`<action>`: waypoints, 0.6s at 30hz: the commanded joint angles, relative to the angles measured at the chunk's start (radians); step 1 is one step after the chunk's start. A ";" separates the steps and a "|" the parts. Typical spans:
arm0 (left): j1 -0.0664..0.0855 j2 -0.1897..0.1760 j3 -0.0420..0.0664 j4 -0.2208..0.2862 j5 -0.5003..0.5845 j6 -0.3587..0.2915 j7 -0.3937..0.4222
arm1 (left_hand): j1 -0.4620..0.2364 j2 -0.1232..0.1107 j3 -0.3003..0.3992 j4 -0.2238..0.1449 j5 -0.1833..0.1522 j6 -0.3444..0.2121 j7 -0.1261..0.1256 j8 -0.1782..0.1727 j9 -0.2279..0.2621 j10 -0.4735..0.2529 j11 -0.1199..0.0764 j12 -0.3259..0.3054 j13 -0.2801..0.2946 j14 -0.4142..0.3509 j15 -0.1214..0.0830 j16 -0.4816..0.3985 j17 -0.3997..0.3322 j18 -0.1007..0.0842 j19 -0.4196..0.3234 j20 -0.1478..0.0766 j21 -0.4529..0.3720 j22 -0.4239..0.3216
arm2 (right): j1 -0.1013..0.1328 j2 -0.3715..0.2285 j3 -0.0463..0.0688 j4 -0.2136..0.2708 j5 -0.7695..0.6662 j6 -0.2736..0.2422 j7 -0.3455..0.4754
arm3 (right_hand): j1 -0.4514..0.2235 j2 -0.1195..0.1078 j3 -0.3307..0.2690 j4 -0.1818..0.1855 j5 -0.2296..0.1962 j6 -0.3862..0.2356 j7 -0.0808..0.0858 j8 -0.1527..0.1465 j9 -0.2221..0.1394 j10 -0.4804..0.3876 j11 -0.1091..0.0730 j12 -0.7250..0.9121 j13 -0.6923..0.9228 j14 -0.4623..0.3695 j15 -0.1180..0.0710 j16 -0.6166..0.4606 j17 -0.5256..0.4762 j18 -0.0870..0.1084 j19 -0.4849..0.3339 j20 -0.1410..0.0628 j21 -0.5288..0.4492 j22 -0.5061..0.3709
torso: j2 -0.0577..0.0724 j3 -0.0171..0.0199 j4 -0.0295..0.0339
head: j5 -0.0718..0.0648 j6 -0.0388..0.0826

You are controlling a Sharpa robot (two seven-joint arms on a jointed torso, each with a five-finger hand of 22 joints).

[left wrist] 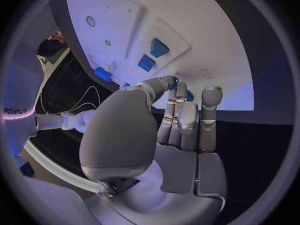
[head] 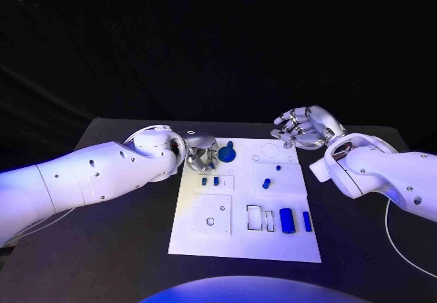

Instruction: Assemble the parts on the task board

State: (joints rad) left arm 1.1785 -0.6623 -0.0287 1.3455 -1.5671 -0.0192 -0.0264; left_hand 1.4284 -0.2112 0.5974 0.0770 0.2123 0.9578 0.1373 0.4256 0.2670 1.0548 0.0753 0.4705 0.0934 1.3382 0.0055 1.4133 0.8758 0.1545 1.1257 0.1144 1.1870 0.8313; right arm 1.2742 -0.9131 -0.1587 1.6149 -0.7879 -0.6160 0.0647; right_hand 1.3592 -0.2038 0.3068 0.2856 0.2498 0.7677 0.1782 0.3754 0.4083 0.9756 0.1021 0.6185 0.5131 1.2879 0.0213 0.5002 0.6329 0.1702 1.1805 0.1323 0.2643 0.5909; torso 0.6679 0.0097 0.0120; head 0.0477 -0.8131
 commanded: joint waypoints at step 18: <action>-0.005 0.011 -0.003 -0.007 0.026 0.040 0.013 | -0.012 0.002 -0.002 -0.005 -0.003 0.008 0.001 -0.006 0.001 0.007 -0.001 -0.006 0.000 0.003 -0.001 -0.004 -0.003 -0.003 0.002 -0.001 -0.002 -0.003 | -0.001 -0.001 0.000 0.002 -0.002 -0.002 0.012 | -0.005 -0.001 0.004 -0.001 -0.004 -0.005 0.005 0.004 0.002 -0.008 0.001 -0.007 -0.001 0.001 0.007 -0.004 0.001 0.011 0.006 0.000 -0.003 -0.001 | 0.000 -0.0001 0.0004 | -0.006 -0.007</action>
State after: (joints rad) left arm 1.1751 -0.6538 -0.0307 1.3385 -1.5502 -0.0064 -0.0229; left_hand 1.4283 -0.2111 0.5974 0.0770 0.2123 0.9576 0.1373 0.4255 0.2670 1.0548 0.0754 0.4705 0.0933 1.3382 0.0055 1.4133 0.8740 0.1545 1.1257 0.1144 1.1870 0.8297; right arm 1.2740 -0.9139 -0.1587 1.6154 -0.7867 -0.6173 0.0667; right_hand 1.3593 -0.2038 0.3067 0.2856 0.2498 0.7663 0.1768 0.3754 0.4083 0.9758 0.1023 0.6185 0.5132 1.2879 0.0213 0.5002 0.6326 0.1702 1.1805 0.1323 0.2643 0.5910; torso 0.6679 0.0098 0.0120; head 0.0419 -0.8192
